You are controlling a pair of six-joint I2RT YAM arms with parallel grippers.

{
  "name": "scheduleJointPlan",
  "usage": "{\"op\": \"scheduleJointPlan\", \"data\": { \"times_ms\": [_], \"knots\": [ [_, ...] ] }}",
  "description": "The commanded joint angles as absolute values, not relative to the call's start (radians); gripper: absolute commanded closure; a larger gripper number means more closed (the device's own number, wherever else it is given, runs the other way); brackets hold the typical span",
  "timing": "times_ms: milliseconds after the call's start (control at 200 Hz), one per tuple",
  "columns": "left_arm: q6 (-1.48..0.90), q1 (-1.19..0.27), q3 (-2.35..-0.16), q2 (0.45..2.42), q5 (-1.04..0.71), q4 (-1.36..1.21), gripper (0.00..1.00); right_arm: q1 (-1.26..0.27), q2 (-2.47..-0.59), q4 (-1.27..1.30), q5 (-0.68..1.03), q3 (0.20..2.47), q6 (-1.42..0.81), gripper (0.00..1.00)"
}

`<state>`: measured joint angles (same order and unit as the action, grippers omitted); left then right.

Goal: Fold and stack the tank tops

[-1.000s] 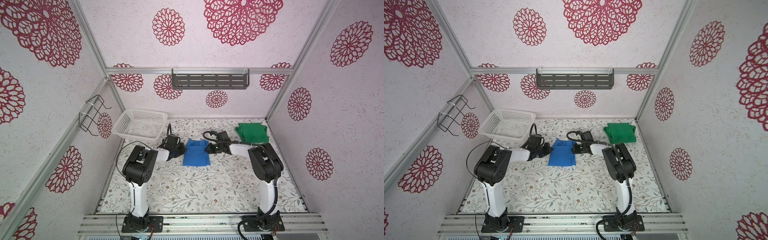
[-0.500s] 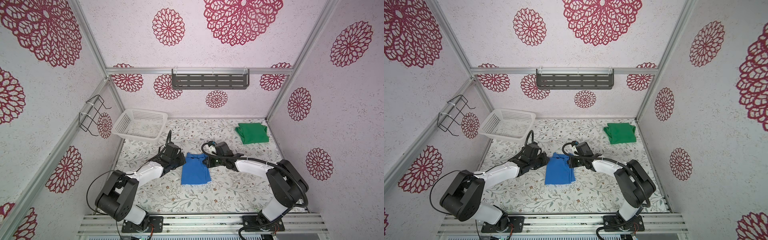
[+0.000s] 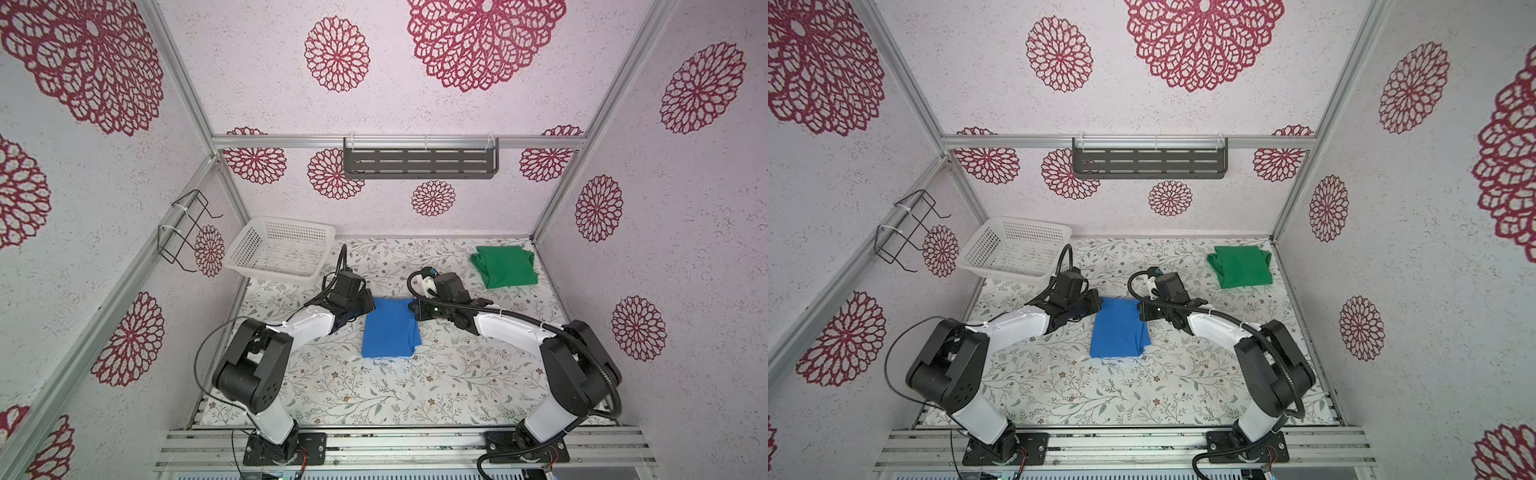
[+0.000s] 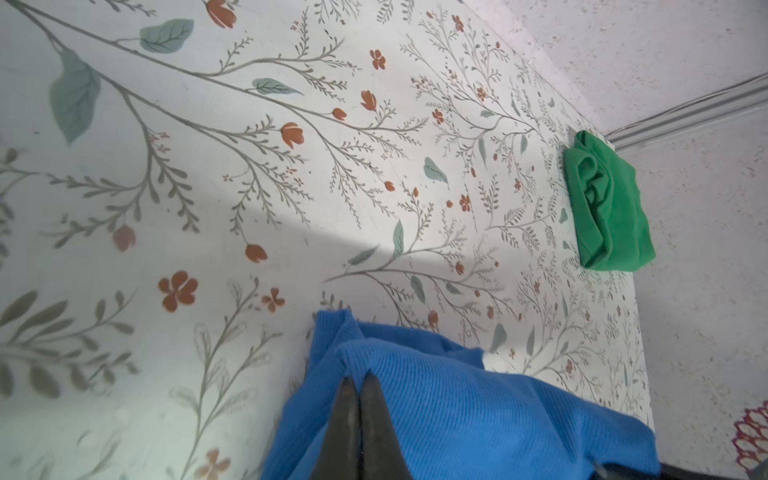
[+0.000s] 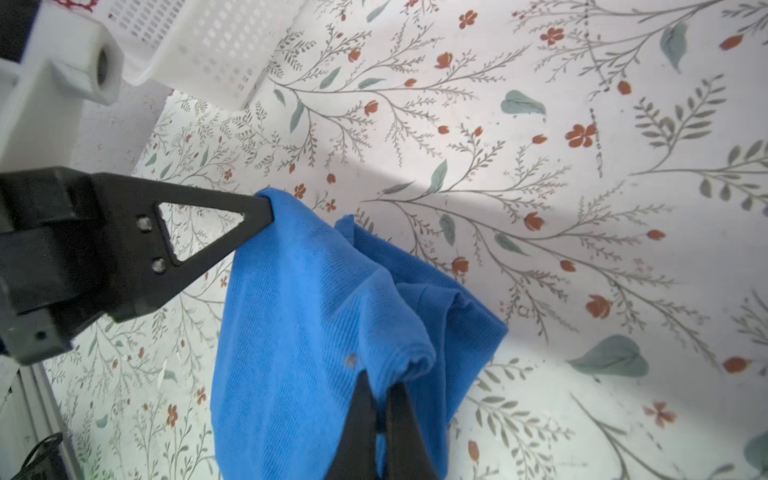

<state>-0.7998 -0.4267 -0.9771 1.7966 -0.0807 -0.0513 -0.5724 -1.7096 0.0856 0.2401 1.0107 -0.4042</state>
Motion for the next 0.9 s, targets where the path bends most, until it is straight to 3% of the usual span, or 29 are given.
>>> {"op": "scheduleJointPlan", "data": {
  "times_ms": [0,165,220,305,405,515,641,896],
  "knots": [
    [-0.816,-0.409,-0.985,1.857,-0.069,-0.098,0.95,-0.552,-1.773,0.121,0.270,1.024,-0.404,0.93],
    [-0.830,-0.356,-0.945,1.811,-0.060,-0.124,0.60,-0.532,-1.761,0.085,0.267,1.020,-0.411,0.57],
    [-0.811,-0.353,-0.943,1.766,-0.048,-0.089,0.52,-0.533,-1.712,0.033,0.229,1.021,-0.400,0.53],
    [-0.792,-0.362,-0.951,1.685,-0.035,-0.002,0.50,-0.542,-1.620,-0.037,0.171,1.010,-0.401,0.52],
    [-0.830,-0.415,-0.941,1.609,-0.044,0.067,0.54,-0.577,-1.546,-0.065,0.177,0.977,-0.439,0.61],
    [-0.885,-0.481,-0.899,1.589,-0.054,0.082,0.57,-0.607,-1.516,-0.077,0.211,0.917,-0.511,0.82],
    [-0.968,-0.514,-0.812,1.609,-0.086,-0.009,0.61,-0.611,-1.502,0.012,0.294,0.818,-0.616,0.98],
    [-1.035,-0.550,-0.748,1.701,-0.107,-0.098,0.62,-0.630,-1.523,0.129,0.356,0.724,-0.698,0.97]
  ]
}}
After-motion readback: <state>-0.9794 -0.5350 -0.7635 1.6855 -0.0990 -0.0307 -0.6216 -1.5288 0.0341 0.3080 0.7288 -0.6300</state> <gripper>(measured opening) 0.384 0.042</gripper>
